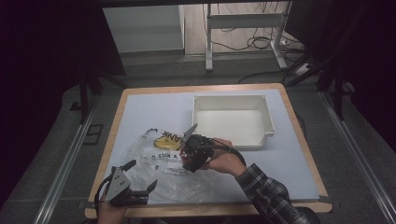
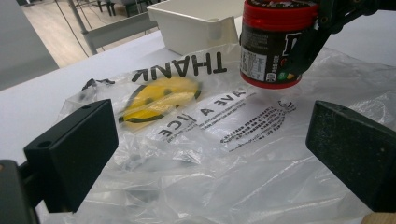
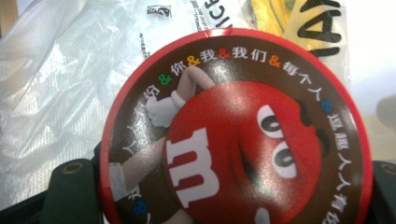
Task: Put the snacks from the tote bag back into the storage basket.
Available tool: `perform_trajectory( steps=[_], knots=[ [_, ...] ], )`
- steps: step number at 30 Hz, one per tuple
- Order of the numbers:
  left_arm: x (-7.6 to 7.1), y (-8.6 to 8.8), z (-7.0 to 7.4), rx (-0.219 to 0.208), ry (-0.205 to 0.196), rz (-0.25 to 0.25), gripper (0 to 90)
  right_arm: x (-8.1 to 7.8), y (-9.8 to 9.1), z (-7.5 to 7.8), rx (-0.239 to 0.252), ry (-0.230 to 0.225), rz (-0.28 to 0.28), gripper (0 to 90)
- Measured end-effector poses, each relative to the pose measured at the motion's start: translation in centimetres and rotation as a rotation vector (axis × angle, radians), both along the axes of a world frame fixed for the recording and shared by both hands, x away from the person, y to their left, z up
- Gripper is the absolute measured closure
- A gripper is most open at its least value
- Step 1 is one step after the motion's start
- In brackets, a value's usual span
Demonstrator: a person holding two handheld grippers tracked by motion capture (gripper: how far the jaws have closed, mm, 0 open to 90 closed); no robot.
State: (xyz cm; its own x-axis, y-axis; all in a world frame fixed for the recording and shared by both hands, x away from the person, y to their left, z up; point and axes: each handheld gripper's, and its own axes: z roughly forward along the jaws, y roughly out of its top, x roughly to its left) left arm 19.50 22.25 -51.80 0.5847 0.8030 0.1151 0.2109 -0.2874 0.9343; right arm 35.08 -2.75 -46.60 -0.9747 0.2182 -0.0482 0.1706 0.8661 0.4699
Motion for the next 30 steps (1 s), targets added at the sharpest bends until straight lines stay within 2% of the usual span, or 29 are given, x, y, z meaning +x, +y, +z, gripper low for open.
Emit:
perform_trajectory(
  steps=[8, 9, 22, 30],
  knots=[
    [0.0, 0.0, 0.0, -0.001, -0.001, 0.000, 2.2, 0.2, -1.2, 0.1, 0.000, 0.008, -0.022, 25.5],
    [0.0, 0.0, 0.0, -0.001, -0.001, 0.000, 2.2, 0.3, -1.4, 0.1, 0.001, -0.001, -0.027, 25.5],
    [0.0, 0.0, 0.0, -0.002, 0.000, -0.004, 2.2, 1.4, -4.0, 1.5, 0.025, -0.021, -0.096, 25.5],
    [0.0, 0.0, 0.0, -0.005, -0.002, -0.002, 2.2, 1.9, -4.9, 1.8, 0.025, -0.027, -0.105, 25.6]
  ],
)
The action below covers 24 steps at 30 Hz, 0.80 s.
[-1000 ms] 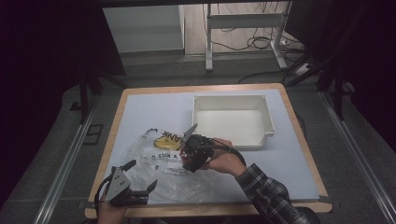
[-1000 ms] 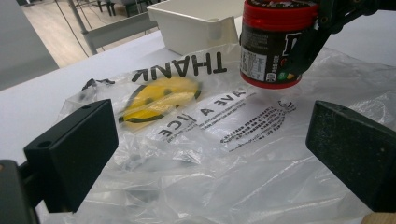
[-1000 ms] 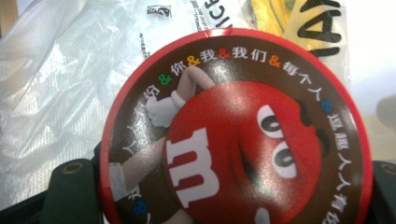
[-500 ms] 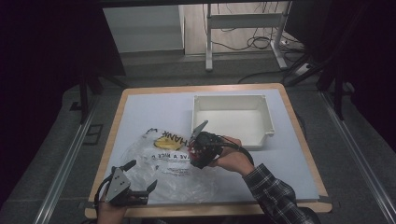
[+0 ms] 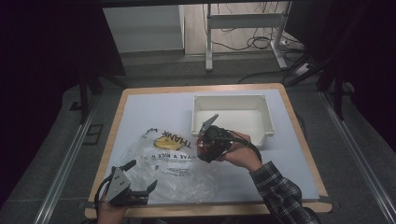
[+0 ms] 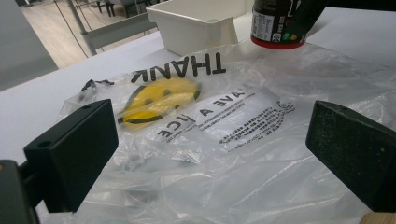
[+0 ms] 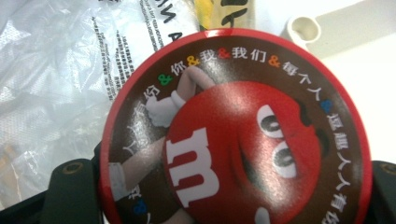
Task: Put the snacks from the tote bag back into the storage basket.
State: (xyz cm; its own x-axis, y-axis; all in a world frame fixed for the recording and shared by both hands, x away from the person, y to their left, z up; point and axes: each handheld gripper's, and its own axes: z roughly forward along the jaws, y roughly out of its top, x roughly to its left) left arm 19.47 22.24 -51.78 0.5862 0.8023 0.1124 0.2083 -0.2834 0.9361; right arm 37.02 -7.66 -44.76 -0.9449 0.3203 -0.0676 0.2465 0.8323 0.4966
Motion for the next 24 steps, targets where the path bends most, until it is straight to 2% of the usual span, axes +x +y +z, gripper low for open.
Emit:
perform_trajectory(
  steps=[9, 24],
  knots=[
    [0.0, 0.0, 0.0, -0.001, 0.001, 0.000, 2.2, 0.7, -1.1, 0.7, 0.017, -0.008, -0.019, 25.6],
    [0.0, 0.0, 0.0, 0.000, 0.002, 0.002, 2.2, 2.9, -2.8, 0.8, 0.030, -0.012, -0.046, 25.6]
  ],
)
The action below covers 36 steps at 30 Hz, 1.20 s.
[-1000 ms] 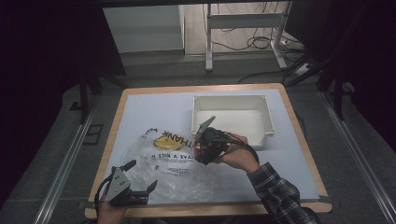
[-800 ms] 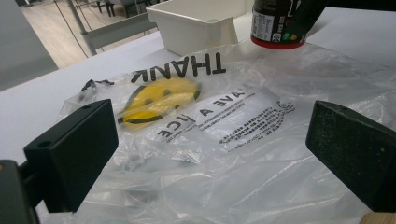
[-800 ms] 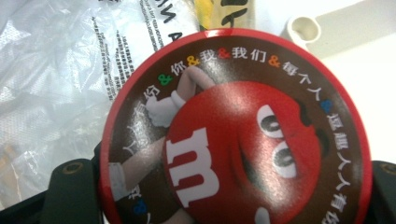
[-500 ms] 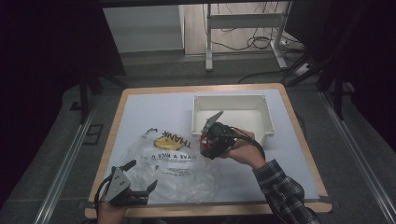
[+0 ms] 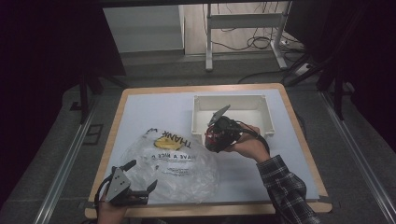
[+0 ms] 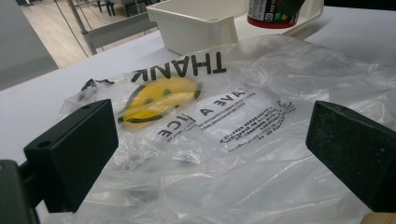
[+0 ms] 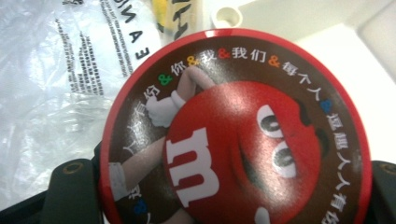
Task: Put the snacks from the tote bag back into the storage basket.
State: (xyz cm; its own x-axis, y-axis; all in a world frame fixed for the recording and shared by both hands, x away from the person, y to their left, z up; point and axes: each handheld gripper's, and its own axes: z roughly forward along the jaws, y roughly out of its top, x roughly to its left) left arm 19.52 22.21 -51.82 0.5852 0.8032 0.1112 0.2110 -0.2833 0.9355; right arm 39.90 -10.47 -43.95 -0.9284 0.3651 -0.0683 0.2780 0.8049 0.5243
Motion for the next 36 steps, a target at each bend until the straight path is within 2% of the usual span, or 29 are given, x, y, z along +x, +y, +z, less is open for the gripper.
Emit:
perform_trajectory(
  steps=[7, 24, 36],
  knots=[
    [0.0, 0.0, 0.0, 0.001, 0.001, 0.001, 2.2, 0.8, -0.2, 0.0, 0.002, -0.003, 0.011, 25.6],
    [0.0, 0.1, 0.0, 0.003, -0.001, 0.001, 2.2, 3.4, 0.4, -0.2, -0.028, -0.021, 0.034, 25.6],
    [-0.1, 0.2, 0.2, -0.014, -0.014, 0.003, 2.0, 5.7, 0.5, -0.7, -0.028, -0.005, 0.038, 25.6]
  ],
)
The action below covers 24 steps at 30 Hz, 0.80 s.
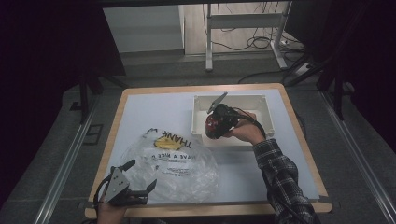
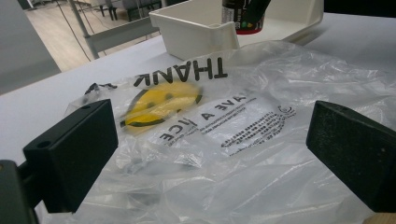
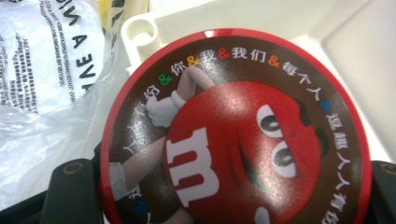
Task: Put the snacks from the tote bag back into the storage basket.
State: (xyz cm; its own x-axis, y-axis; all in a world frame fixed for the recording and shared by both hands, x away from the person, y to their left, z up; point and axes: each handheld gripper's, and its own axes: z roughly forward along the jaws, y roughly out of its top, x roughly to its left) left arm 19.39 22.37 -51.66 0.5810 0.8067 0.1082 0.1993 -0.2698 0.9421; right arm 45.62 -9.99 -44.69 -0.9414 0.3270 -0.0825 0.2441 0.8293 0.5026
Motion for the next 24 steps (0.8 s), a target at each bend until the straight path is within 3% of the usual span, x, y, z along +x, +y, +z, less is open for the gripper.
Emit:
perform_trajectory(
  steps=[24],
  knots=[
    [-0.2, 0.5, 0.3, -0.076, -0.032, 0.015, 0.8, 2.9, 2.2, -1.4, -0.031, 0.010, 0.055, 25.6]
  ],
)
